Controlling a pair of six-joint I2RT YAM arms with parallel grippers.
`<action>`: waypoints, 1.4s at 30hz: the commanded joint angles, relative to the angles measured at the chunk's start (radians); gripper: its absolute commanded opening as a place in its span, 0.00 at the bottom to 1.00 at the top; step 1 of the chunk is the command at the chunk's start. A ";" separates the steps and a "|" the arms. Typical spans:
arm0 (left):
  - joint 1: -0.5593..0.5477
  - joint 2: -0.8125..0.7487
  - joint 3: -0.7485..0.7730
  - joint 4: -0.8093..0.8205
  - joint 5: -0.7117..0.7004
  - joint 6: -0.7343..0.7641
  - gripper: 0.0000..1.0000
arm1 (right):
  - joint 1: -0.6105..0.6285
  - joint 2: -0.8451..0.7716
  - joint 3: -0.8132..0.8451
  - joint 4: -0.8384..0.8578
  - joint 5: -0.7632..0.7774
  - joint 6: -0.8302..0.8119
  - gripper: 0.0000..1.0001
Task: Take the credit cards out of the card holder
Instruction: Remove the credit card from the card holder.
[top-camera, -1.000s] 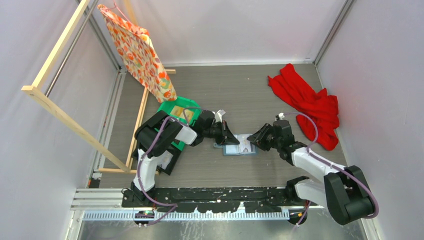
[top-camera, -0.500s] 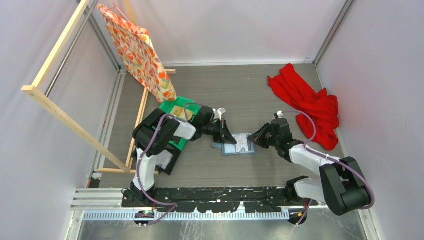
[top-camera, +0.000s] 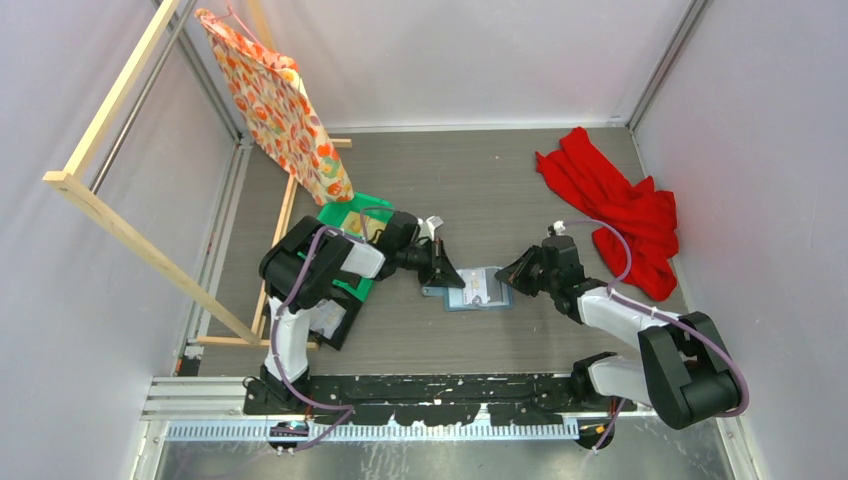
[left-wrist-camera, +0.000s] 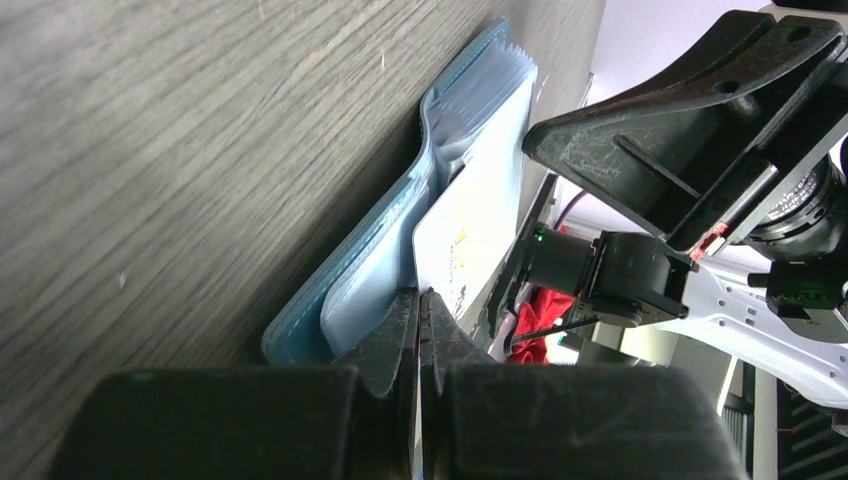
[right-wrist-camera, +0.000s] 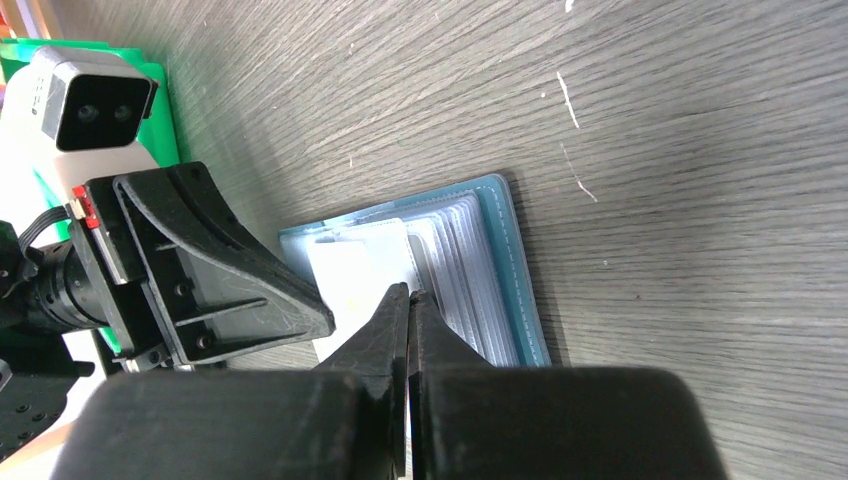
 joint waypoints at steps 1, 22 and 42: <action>0.018 -0.059 -0.048 0.008 -0.012 0.016 0.01 | 0.006 0.023 -0.028 -0.139 0.082 -0.037 0.01; 0.019 0.024 -0.075 0.216 0.021 -0.123 0.36 | 0.007 0.022 -0.031 -0.128 0.063 -0.037 0.01; 0.008 0.036 -0.083 0.364 -0.016 -0.193 0.36 | 0.006 0.015 -0.034 -0.131 0.062 -0.035 0.01</action>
